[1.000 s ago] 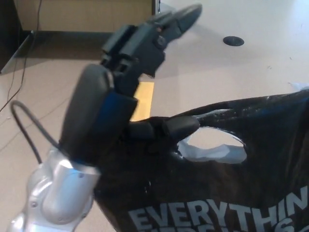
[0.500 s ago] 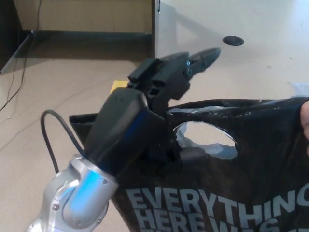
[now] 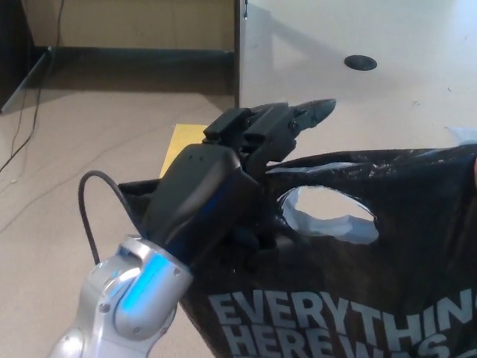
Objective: A person is holding a plastic bag and the robot extends its left hand to grab the bag by hooking its thumb into the holes at the top and brings its hand down by its side. Then it extends its arm again to hand the plastic bag back to the person.
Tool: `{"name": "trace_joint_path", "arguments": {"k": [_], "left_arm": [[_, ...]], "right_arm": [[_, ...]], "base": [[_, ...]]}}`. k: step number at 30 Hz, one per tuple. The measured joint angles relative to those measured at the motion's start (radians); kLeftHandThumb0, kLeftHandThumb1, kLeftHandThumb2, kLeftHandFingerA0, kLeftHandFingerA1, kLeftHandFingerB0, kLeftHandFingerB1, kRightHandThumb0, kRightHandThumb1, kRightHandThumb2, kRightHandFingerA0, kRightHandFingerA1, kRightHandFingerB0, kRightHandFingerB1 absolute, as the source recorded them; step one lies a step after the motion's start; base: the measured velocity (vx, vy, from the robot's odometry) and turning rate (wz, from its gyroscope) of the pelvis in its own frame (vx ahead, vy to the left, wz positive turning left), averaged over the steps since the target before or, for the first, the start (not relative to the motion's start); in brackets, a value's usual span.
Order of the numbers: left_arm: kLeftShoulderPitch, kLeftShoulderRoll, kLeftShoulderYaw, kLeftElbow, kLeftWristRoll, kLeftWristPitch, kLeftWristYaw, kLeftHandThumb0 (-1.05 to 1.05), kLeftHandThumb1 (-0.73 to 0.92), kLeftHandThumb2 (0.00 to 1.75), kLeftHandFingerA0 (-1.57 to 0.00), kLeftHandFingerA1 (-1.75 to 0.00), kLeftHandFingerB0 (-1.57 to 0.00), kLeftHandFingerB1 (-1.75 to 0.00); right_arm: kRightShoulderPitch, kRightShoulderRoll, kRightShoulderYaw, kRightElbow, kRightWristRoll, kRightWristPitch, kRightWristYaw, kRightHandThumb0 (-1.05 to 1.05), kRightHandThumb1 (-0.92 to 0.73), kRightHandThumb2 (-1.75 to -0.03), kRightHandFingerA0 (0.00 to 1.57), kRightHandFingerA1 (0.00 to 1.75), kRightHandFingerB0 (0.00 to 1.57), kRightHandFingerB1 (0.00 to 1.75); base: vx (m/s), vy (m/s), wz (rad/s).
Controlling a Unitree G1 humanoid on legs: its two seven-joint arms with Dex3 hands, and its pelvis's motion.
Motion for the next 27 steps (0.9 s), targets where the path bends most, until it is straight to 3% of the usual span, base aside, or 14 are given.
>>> {"name": "trace_joint_path", "arguments": {"k": [1, 7, 8, 9, 12, 13, 17, 18, 21, 22, 23, 24, 27], "left_arm": [[-0.006, -0.005, 0.0, 0.013, 0.01, -0.001, 0.009, -0.28, 0.28, 0.86, -0.07, -0.5, -0.06, -0.5], [-0.041, -0.041, -0.006, 0.088, 0.056, -0.008, 0.073, -0.27, 0.28, 0.86, -0.1, -0.51, -0.09, -0.51], [-0.047, -0.048, -0.008, 0.103, 0.064, -0.009, 0.086, -0.56, 0.42, 0.68, -0.22, -0.41, -0.18, -0.36], [-0.05, -0.051, -0.008, 0.111, 0.067, -0.009, 0.092, -0.5, 0.5, 0.56, -0.28, -0.34, -0.23, -0.29], [-0.071, -0.069, -0.01, 0.165, 0.084, -0.018, 0.127, -0.51, 0.5, 0.56, -0.3, -0.35, -0.25, -0.29], [-0.077, -0.073, -0.01, 0.18, 0.088, -0.02, 0.137, -0.57, 0.42, 0.68, -0.26, -0.42, -0.23, -0.37], [-0.101, -0.094, -0.014, 0.249, 0.099, -0.03, 0.178, -0.57, 0.41, 0.71, -0.31, -0.44, -0.22, -0.38], [-0.11, -0.101, -0.016, 0.271, 0.102, -0.032, 0.19, -0.51, 0.48, 0.55, -0.39, -0.36, -0.27, -0.3], [-0.131, -0.116, -0.021, 0.32, 0.107, -0.037, 0.218, -0.51, 0.5, 0.55, -0.38, -0.36, -0.28, -0.3], [-0.137, -0.121, -0.023, 0.334, 0.107, -0.038, 0.226, -0.58, 0.42, 0.71, -0.36, -0.46, -0.24, -0.39], [-0.147, -0.129, -0.026, 0.355, 0.107, -0.039, 0.235, -0.58, 0.42, 0.71, -0.36, -0.46, -0.24, -0.39], [-0.155, -0.136, -0.028, 0.37, 0.107, -0.04, 0.241, -0.5, 0.5, 0.55, -0.41, -0.36, -0.3, -0.3], [-0.176, -0.15, -0.036, 0.407, 0.107, -0.044, 0.262, -0.5, 0.49, 0.55, -0.42, -0.35, -0.3, -0.31]], "right_arm": [[-0.001, 0.0, 0.0, 0.0, 0.0, 0.0, 0.0, -0.37, -0.7, -0.62, 0.69, 0.58, 0.5, 0.38], [-0.002, 0.0, -0.005, -0.001, 0.0, 0.0, 0.002, -0.38, -0.7, -0.62, 0.71, 0.59, 0.5, 0.38], [-0.002, 0.0, -0.005, -0.001, 0.0, 0.0, 0.002, -0.38, -0.7, -0.62, 0.7, 0.59, 0.5, 0.38], [-0.002, 0.0, -0.005, -0.001, 0.0, 0.0, 0.002, -0.37, -0.71, -0.62, 0.69, 0.58, 0.5, 0.38], [-0.002, 0.0, -0.004, -0.002, -0.001, 0.0, 0.002, -0.39, -0.71, -0.62, 0.7, 0.57, 0.5, 0.38], [-0.002, 0.0, -0.003, -0.002, -0.001, 0.0, 0.002, -0.38, -0.71, -0.62, 0.7, 0.58, 0.5, 0.38], [-0.002, -0.001, -0.003, -0.002, -0.002, -0.001, 0.003, -0.39, -0.71, -0.62, 0.69, 0.54, 0.5, 0.38], [-0.003, -0.001, -0.003, -0.003, -0.002, -0.001, 0.003, -0.38, -0.71, -0.62, 0.69, 0.56, 0.51, 0.38], [-0.003, -0.001, -0.003, -0.007, -0.002, 0.0, 0.003, -0.38, -0.71, -0.62, 0.69, 0.59, 0.51, 0.38], [-0.003, -0.001, -0.004, -0.008, -0.001, 0.0, 0.004, -0.38, -0.71, -0.62, 0.68, 0.57, 0.51, 0.38], [-0.004, -0.001, -0.006, -0.009, 0.0, 0.0, 0.005, -0.38, -0.71, -0.62, 0.68, 0.57, 0.51, 0.38], [-0.004, -0.001, -0.007, -0.01, 0.0, 0.0, 0.007, -0.38, -0.71, -0.62, 0.69, 0.57, 0.51, 0.38], [-0.006, -0.001, -0.008, -0.011, 0.0, 0.0, 0.01, -0.38, -0.71, -0.62, 0.69, 0.54, 0.51, 0.38]], "base": [[0.0, 0.0, 0.0], [0.0, 0.0, 0.0], [0.0, 0.0, 0.0], [0.0, 0.0, 0.0], [0.0, 0.0, 0.0], [0.0, 0.0, 0.0], [0.0, 0.0, 0.0], [0.0, 0.0, 0.0], [0.0, 0.0, 0.0], [0.0, 0.0, 0.0], [0.0, 0.0, 0.0], [0.0, 0.0, 0.0], [0.0, 0.0, 0.0]]}}
